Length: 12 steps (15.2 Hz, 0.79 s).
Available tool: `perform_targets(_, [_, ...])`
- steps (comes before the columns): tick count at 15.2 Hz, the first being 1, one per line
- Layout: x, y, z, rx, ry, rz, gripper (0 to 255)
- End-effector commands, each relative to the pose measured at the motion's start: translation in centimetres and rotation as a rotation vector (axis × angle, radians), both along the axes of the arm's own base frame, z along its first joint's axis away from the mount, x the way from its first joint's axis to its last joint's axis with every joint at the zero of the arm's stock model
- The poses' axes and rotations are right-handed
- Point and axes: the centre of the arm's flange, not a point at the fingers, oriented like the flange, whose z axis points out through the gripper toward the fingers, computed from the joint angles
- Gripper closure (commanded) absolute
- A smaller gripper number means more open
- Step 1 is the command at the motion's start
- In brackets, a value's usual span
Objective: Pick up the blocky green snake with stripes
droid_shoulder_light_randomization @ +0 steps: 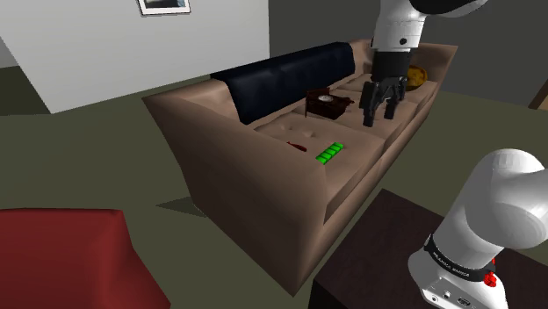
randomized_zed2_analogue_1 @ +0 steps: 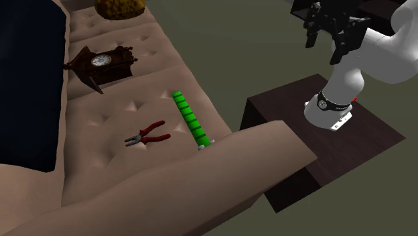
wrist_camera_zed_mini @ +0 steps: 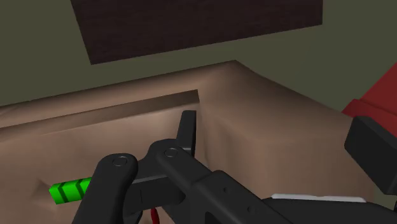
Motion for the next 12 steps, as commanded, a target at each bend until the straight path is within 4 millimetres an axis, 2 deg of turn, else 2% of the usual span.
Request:
perform_targets(1, [0.0,0.0,0.0,0.000,0.000,0.000,0])
perform_targets(6, [4.7,-0.4,-4.3,-0.019,0.004,-0.151,0])
perform_targets(12, [10.2,-1.8,-9.6,-0.042,0.009,-0.332,0])
